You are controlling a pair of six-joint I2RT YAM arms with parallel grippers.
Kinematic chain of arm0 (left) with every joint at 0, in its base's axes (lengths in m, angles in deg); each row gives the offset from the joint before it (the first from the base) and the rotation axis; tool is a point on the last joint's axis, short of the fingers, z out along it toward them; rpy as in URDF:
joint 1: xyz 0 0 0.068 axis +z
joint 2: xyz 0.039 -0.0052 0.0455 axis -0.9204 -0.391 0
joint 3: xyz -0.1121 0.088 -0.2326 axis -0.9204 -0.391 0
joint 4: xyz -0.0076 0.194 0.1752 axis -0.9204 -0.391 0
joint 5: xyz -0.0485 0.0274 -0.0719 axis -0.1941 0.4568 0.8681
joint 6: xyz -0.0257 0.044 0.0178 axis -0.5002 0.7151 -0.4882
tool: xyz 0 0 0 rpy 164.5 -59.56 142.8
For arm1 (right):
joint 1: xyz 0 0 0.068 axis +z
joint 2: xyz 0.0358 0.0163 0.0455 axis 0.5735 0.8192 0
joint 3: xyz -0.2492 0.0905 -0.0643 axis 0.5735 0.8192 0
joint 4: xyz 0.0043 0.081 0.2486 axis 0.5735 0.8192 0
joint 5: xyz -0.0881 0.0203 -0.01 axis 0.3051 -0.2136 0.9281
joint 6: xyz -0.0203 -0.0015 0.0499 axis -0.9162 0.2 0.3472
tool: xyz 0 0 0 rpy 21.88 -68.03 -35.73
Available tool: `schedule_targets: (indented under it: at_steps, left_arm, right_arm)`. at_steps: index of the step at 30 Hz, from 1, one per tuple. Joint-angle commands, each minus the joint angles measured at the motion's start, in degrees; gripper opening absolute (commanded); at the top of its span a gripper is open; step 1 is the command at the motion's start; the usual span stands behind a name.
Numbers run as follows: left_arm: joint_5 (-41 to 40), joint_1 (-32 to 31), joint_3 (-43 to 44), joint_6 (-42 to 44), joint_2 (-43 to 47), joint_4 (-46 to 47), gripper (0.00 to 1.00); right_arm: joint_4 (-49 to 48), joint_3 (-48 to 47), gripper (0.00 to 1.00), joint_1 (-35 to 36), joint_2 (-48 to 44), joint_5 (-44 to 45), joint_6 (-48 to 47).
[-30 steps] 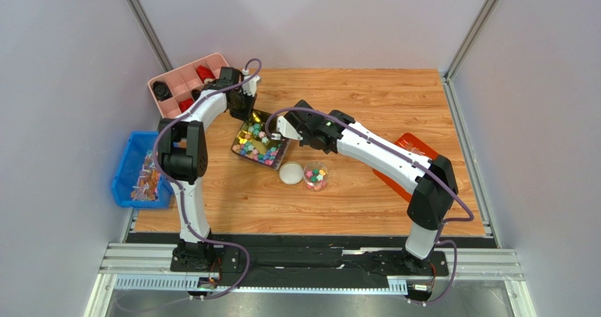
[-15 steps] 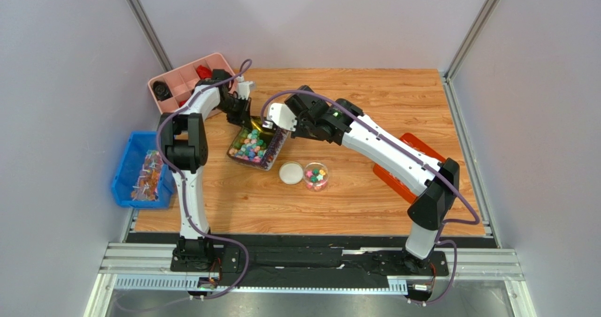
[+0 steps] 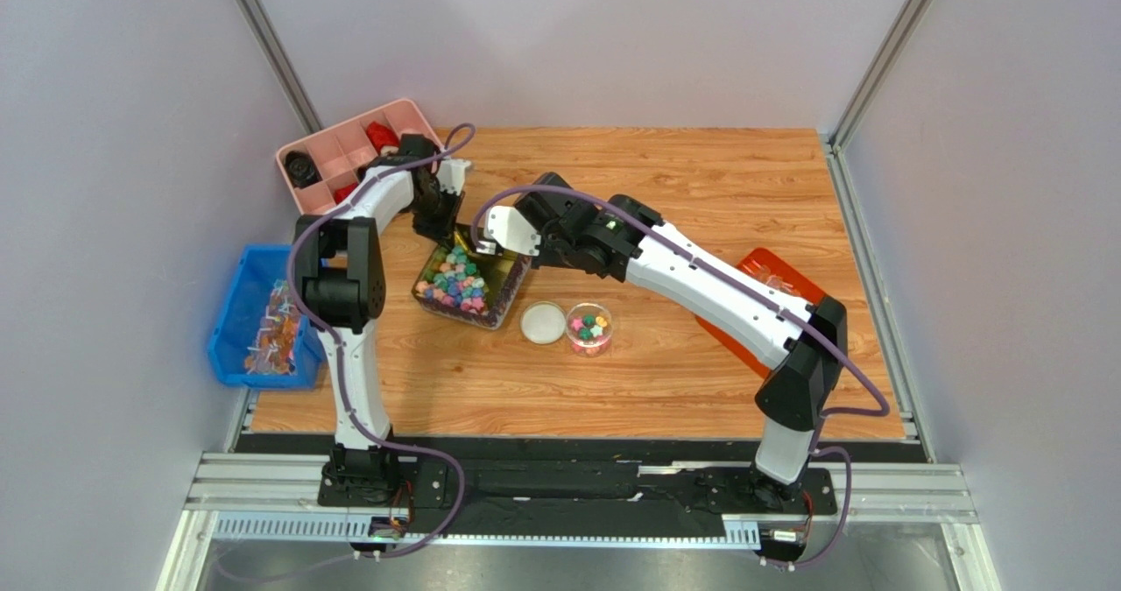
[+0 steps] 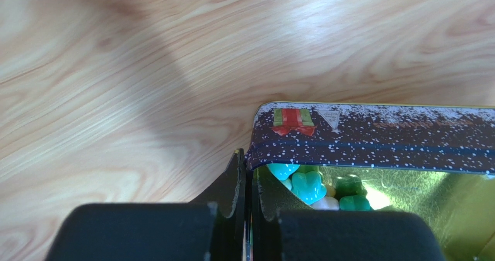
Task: Pack the candies
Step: Scoop the fake candies from the storage box.
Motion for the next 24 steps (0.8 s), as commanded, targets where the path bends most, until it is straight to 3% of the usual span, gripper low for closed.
schedule_targets:
  at_steps: [1, 7, 24]
  left_arm:
    - [-9.3, -2.5, -3.3, -3.4, 7.7, 7.7, 0.0]
    - [-12.0, -4.4, -8.0, -5.2, 10.5, 13.3, 0.0]
    - [-11.1, -4.9, -10.5, -5.6, 11.4, 15.0, 0.0]
  right_arm:
    - [-6.2, -2.2, 0.0, 2.0, 3.1, 8.5, -4.5]
    - [-11.2, -1.8, 0.0, 4.6, 8.4, 15.1, -9.6]
    - [-16.1, -6.8, 0.0, 8.0, 23.7, 27.6, -29.2]
